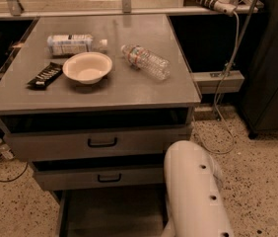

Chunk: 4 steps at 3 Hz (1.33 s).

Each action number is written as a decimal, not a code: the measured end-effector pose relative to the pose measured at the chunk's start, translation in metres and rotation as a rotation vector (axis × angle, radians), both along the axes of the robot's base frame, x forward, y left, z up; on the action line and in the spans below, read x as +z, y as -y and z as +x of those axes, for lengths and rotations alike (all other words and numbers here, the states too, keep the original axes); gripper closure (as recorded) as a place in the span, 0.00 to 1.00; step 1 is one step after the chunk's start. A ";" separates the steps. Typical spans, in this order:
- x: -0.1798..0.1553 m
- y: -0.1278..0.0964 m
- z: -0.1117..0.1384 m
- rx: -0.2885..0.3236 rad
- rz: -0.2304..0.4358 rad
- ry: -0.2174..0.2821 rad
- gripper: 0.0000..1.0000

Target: Open bottom drawer

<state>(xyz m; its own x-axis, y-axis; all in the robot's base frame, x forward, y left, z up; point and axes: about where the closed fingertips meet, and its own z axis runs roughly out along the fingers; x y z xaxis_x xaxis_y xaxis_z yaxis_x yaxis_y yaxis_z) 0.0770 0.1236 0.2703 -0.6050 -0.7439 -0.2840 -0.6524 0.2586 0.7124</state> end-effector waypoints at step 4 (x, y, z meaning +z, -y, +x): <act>0.002 0.000 0.000 0.004 0.003 -0.005 0.00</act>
Offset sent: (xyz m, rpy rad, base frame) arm -0.3847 -0.0110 0.0767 0.1149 0.0777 0.0744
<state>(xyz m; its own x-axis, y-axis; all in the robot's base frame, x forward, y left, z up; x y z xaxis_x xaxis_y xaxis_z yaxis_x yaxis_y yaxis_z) 0.0765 0.1234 0.2728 -0.6036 -0.7451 -0.2837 -0.6501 0.2540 0.7161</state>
